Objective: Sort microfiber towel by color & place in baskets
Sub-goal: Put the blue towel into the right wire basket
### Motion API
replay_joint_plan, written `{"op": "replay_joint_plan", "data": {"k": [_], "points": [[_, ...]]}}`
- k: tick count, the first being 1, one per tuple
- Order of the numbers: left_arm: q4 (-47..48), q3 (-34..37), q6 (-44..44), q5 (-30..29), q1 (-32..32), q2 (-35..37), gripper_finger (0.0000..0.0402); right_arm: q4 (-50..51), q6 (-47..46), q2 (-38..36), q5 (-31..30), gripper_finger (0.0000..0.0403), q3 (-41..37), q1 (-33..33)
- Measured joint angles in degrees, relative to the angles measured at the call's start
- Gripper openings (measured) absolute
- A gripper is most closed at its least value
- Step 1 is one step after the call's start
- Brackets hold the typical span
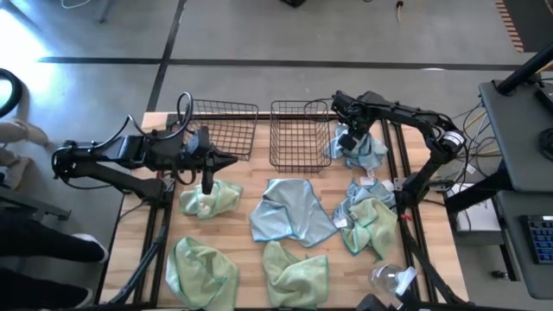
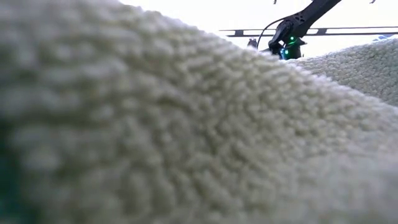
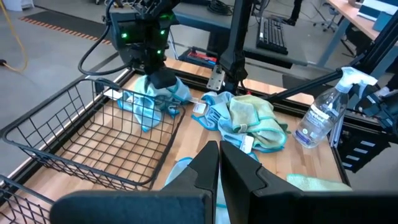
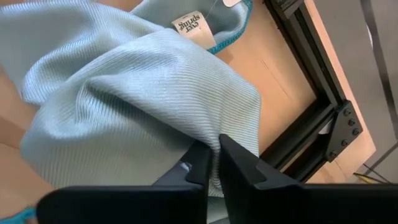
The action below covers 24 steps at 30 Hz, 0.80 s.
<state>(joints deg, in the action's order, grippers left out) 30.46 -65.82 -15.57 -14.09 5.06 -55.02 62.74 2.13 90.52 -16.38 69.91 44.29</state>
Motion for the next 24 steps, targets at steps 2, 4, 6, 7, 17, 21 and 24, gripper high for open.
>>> {"op": "replay_joint_plan", "data": {"k": [2, 4, 6, 7, 17, 21, 24], "points": [[0.0, 0.0, 0.0, 0.0, 0.0, 0.0, 0.0000, 0.0, -1.1, 0.0, -0.1, 0.0012, 0.0, 0.0], [0.0, 0.0, 0.0, 0.0, 0.0, 0.0, 0.0000, 0.0, -1.7, 0.0, -0.2, 0.0011, 0.0, 0.0], [0.0, 0.0, 0.0, 0.0, 0.0, 0.0, 0.0000, 0.0, -2.2, 0.0, -0.2, 0.0010, 0.2, 0.0], [0.0, 0.0, 0.0, 0.1, 0.0, 0.0, 0.0000, 0.1, -2.2, 0.0, -0.2, 0.0010, 0.3, 0.0], [0.0, 0.0, 0.0, 0.1, 0.1, 0.0, 0.0000, 7.4, -5.0, -0.1, -0.1, 0.0010, 11.0, -0.2], [0.0, 0.0, 1.1, 0.1, 0.1, 0.0, 0.0000, 9.9, -6.5, -0.1, 0.0, 0.0009, 18.0, -0.3], [0.0, 0.0, 1.6, 0.1, 0.1, 0.0, 0.0000, 10.3, -8.0, -0.1, 0.1, 0.0009, 23.4, -0.9]]}}
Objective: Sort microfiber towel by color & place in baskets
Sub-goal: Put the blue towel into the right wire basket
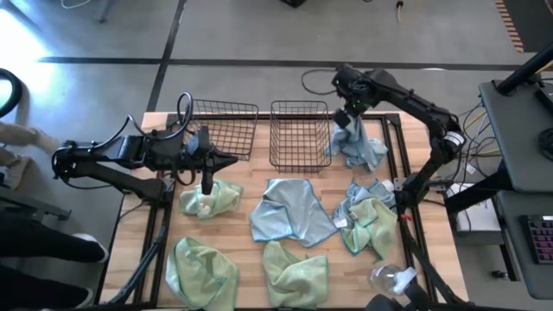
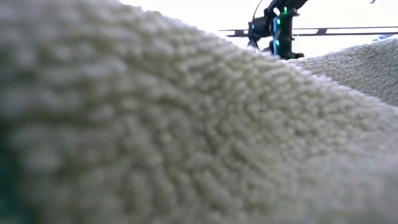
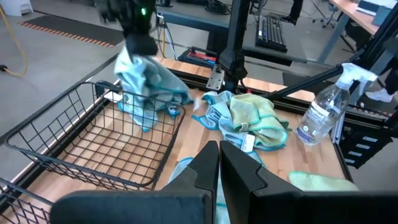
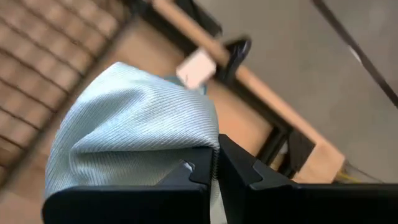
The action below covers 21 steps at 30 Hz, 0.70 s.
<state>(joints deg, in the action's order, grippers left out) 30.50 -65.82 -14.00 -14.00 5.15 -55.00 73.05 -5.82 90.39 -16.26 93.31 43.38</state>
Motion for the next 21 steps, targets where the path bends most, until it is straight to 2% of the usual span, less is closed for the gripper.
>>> {"op": "replay_joint_plan", "data": {"k": [15, 21], "points": [[0.0, 0.0, 1.7, 0.0, 0.0, 0.0, 0.0000, 0.2, -4.8, 0.0, 9.3, 0.0009, 23.5, -8.3], [0.0, 0.0, 3.0, 0.0, 0.0, 0.0, 0.0000, -0.7, -5.5, 0.0, 9.4, 0.0009, 29.2, -13.1]]}}
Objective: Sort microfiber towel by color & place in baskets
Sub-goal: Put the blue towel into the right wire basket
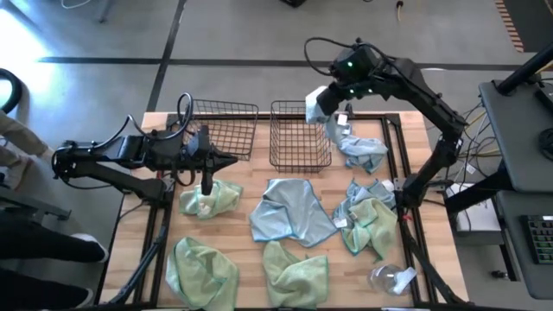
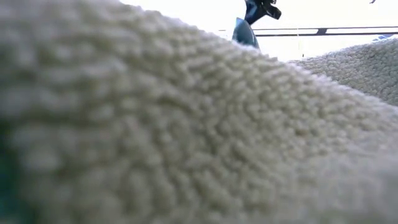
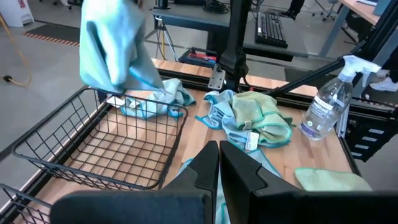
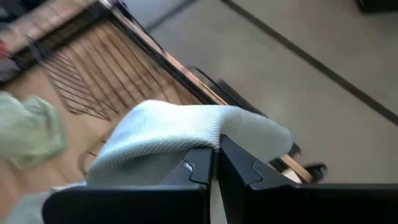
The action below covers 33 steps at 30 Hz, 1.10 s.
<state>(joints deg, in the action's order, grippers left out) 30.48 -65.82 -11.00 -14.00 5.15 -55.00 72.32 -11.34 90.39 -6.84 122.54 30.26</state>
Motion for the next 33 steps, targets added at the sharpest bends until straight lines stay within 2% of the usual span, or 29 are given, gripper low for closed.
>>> {"op": "replay_joint_plan", "data": {"k": [9, 19, 33], "points": [[0.0, 0.0, 0.7, 0.0, 0.0, 0.0, 0.0000, -2.3, -0.8, 1.5, 0.0, 0.0009, 6.8, -3.1], [0.0, 0.0, 1.0, 0.0, 0.0, 0.0, 0.0000, -2.3, -0.7, 6.3, 1.4, 0.0010, 9.5, -3.5], [0.7, 0.0, 1.5, 0.0, 0.0, 0.0, 0.0000, 10.4, 2.0, 15.2, 1.3, 0.0012, 9.0, -4.0]]}}
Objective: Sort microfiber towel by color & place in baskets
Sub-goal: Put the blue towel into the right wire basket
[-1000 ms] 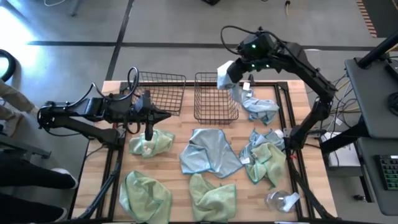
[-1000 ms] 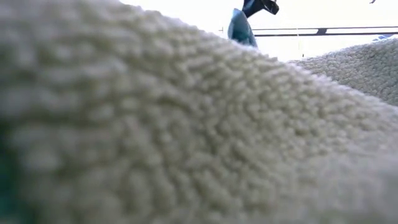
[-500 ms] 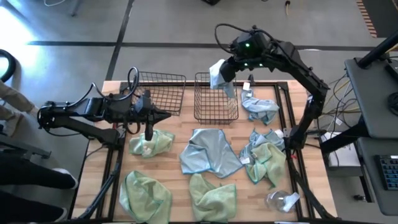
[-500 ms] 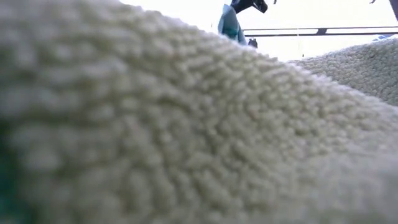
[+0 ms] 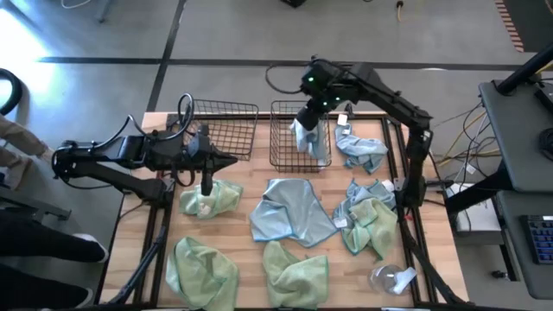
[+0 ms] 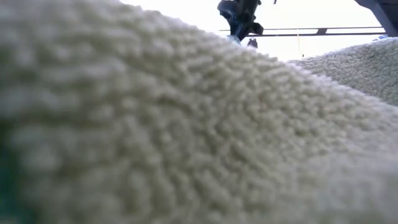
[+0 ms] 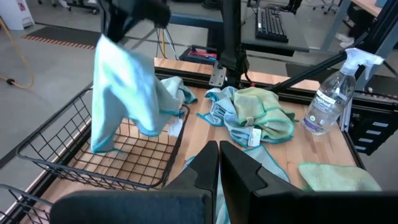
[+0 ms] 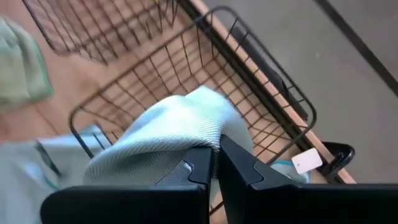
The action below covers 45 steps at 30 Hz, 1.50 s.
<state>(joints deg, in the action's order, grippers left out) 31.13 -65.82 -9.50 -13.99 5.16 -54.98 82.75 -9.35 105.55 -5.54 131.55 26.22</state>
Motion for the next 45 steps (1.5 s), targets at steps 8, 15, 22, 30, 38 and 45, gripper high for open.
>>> {"op": "replay_joint_plan", "data": {"k": [8, 15, 22, 30, 38, 45], "points": [[0.2, 0.0, 0.0, 0.0, 0.0, 0.0, 0.0000, 3.2, 6.0, 4.6, 0.2, 0.0013, 0.0, -0.3], [0.4, 0.0, 0.0, 0.0, 0.1, 0.0, 0.0000, 4.4, 9.4, 5.7, 2.1, 0.0013, 0.0, -1.3], [0.4, 0.0, 0.0, 0.0, 0.1, 0.0, 0.0000, 4.4, 10.2, 5.5, 2.1, 0.0013, 0.0, -1.4], [0.4, 0.0, 0.0, 0.0, 0.1, 0.0, 0.0000, 4.6, 10.5, 5.4, 2.6, 0.0013, -0.3, -1.4], [0.7, 0.0, -0.2, 0.1, 0.1, 0.0, 0.0000, 5.5, 12.0, 5.4, 2.8, 0.0013, -1.2, -1.4], [0.8, 0.0, -0.2, 0.1, 0.1, 0.0, 0.0000, 5.2, 10.7, 5.3, 2.7, 0.0013, -1.2, -1.3]]}}
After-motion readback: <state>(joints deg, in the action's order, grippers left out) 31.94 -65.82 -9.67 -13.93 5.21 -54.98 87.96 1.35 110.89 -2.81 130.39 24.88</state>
